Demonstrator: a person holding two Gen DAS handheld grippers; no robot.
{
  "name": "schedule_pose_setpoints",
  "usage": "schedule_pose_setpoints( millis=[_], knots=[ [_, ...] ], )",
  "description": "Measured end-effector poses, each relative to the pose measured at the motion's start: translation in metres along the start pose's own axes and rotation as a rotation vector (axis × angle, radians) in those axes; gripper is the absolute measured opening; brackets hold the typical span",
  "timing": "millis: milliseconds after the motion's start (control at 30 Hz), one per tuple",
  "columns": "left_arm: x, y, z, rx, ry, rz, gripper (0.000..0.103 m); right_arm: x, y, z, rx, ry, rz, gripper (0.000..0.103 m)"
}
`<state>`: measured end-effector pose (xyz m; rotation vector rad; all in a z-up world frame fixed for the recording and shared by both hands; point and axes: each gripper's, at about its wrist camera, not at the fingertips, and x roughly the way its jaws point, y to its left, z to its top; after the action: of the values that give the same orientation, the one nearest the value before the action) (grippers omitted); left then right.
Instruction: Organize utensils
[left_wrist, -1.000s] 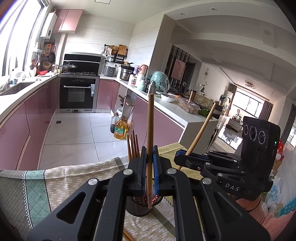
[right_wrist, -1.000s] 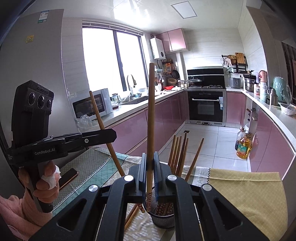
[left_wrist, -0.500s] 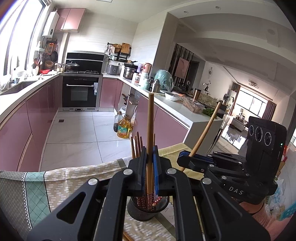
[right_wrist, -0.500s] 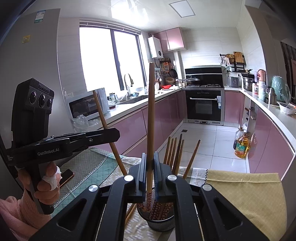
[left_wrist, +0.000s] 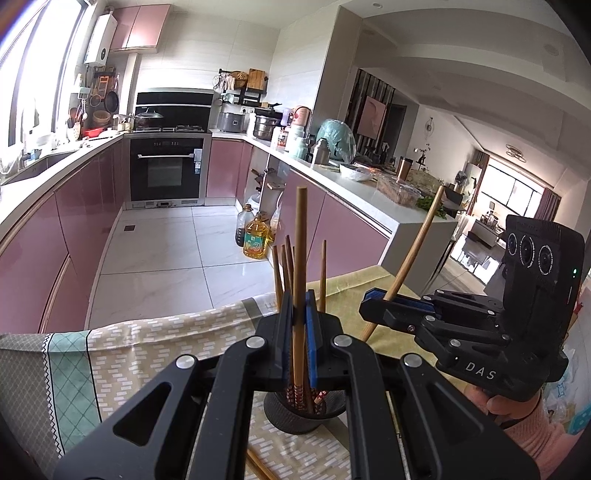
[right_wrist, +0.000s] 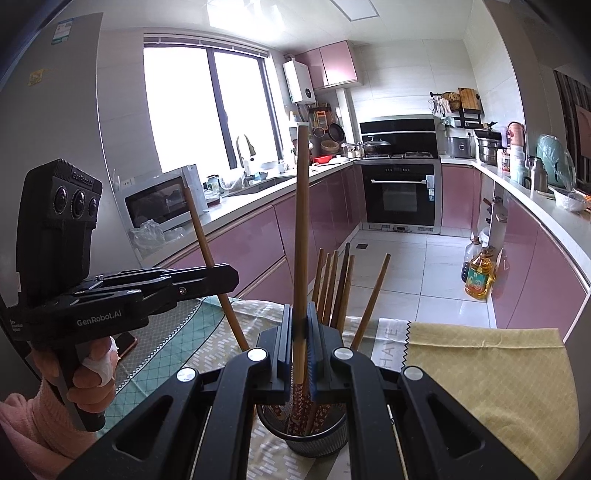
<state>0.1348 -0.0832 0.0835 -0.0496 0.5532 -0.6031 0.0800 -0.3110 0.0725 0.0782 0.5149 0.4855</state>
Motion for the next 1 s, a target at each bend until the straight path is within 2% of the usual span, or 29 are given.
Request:
schedule_pose_setpoints(
  millis=[1000],
  knots=[
    [0.017,-0.003,-0.009,0.021,0.062,0.034,0.007,0.025,-0.013,-0.007,0.031,0.077,-0.007,0.006]
  ],
)
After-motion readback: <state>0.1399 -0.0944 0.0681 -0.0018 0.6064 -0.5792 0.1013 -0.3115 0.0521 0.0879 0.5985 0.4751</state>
